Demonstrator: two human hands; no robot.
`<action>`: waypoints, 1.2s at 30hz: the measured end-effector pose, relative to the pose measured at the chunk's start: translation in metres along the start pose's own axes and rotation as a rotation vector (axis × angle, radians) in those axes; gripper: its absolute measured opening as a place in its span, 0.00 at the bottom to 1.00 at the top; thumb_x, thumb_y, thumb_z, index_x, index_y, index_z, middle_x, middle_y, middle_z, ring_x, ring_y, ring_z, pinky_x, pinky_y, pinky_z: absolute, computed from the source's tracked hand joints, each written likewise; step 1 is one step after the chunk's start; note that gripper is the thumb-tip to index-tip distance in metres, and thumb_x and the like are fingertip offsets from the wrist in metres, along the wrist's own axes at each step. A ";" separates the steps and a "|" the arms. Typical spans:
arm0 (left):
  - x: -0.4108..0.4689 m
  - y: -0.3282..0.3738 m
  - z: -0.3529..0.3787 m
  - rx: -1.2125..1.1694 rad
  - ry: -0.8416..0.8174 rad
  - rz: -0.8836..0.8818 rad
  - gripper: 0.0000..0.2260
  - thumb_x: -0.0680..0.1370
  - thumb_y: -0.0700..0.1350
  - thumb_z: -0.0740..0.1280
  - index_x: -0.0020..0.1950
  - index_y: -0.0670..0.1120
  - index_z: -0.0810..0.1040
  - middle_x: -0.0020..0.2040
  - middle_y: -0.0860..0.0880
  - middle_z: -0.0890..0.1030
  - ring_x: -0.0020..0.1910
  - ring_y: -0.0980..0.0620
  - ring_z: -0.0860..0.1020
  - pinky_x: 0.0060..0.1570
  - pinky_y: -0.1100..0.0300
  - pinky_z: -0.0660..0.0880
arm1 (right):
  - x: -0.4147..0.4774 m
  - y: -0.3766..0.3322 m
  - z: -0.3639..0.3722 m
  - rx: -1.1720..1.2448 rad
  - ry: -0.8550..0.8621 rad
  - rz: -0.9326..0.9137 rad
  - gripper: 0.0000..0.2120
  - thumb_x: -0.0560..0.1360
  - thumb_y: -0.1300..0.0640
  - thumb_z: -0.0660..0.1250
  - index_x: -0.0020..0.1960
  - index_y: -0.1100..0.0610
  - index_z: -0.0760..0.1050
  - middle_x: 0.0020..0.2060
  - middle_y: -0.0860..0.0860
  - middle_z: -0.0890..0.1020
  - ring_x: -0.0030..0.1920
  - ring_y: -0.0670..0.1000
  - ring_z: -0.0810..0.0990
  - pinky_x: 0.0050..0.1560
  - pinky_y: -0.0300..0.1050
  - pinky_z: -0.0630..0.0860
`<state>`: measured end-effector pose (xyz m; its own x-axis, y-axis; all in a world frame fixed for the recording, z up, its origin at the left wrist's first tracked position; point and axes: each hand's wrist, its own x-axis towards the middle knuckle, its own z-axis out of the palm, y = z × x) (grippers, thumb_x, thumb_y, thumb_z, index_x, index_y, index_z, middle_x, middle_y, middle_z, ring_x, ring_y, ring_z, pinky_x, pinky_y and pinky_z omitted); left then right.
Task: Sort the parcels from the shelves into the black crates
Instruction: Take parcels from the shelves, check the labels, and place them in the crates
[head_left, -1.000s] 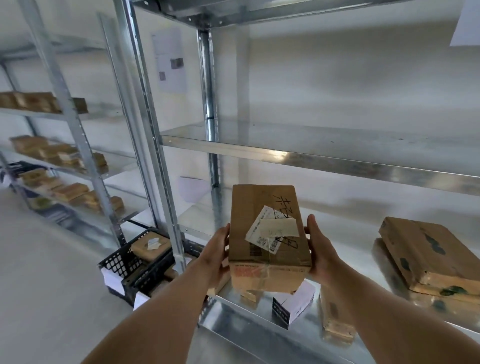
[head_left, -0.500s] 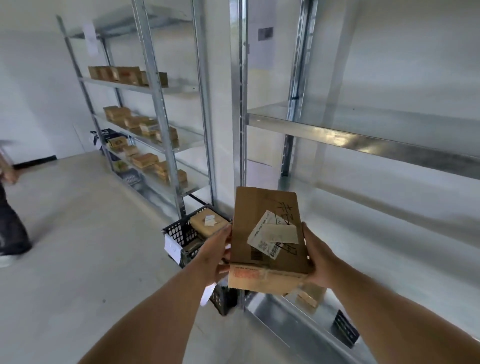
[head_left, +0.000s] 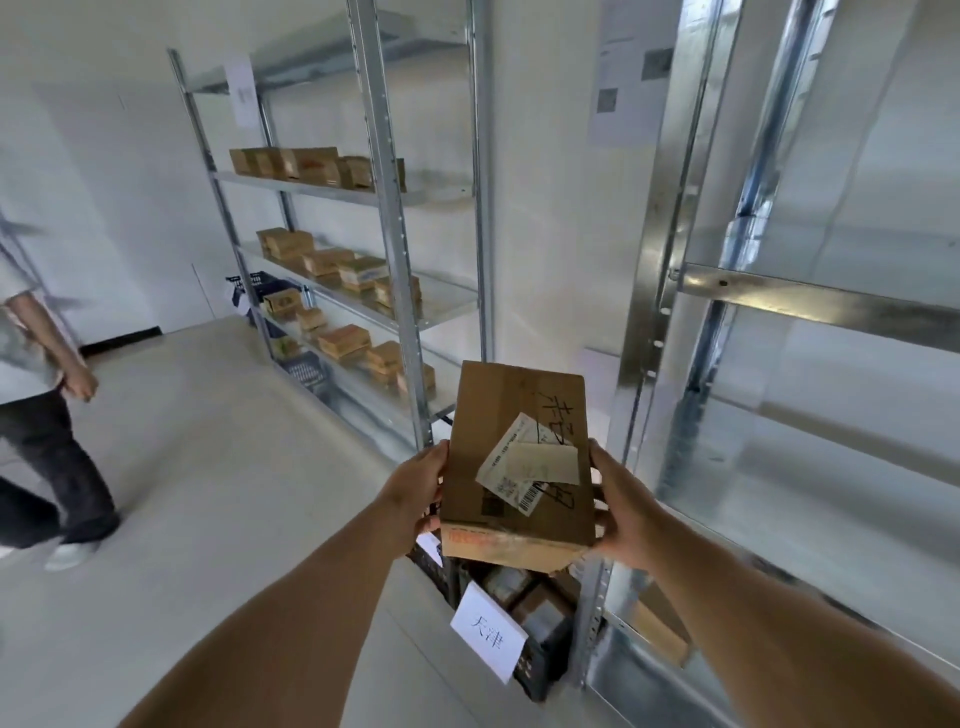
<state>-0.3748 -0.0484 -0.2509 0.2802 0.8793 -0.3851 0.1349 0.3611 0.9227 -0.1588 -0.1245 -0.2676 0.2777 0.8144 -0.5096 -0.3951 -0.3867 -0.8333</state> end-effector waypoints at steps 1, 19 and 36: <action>0.010 0.001 -0.010 -0.005 0.013 -0.015 0.18 0.83 0.60 0.56 0.61 0.53 0.79 0.57 0.49 0.83 0.56 0.49 0.79 0.63 0.48 0.75 | 0.007 -0.001 0.013 -0.014 -0.003 0.005 0.24 0.78 0.35 0.64 0.59 0.56 0.77 0.55 0.59 0.83 0.60 0.63 0.79 0.69 0.71 0.68; 0.273 0.061 -0.082 -0.014 0.099 -0.075 0.13 0.83 0.52 0.55 0.56 0.49 0.77 0.56 0.48 0.82 0.56 0.48 0.78 0.62 0.45 0.73 | 0.261 -0.069 0.119 0.005 -0.004 0.035 0.19 0.78 0.41 0.68 0.56 0.55 0.80 0.54 0.58 0.84 0.57 0.62 0.80 0.64 0.68 0.75; 0.569 0.100 -0.112 0.219 -0.072 -0.181 0.14 0.83 0.57 0.56 0.54 0.52 0.77 0.50 0.50 0.82 0.49 0.51 0.79 0.50 0.54 0.73 | 0.520 -0.103 0.184 0.115 0.210 0.158 0.23 0.81 0.34 0.54 0.55 0.49 0.79 0.56 0.56 0.83 0.59 0.62 0.79 0.66 0.68 0.71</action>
<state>-0.3084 0.5223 -0.3760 0.2984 0.7794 -0.5509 0.3889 0.4279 0.8159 -0.1348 0.4185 -0.4072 0.3752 0.6363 -0.6741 -0.5410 -0.4402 -0.7166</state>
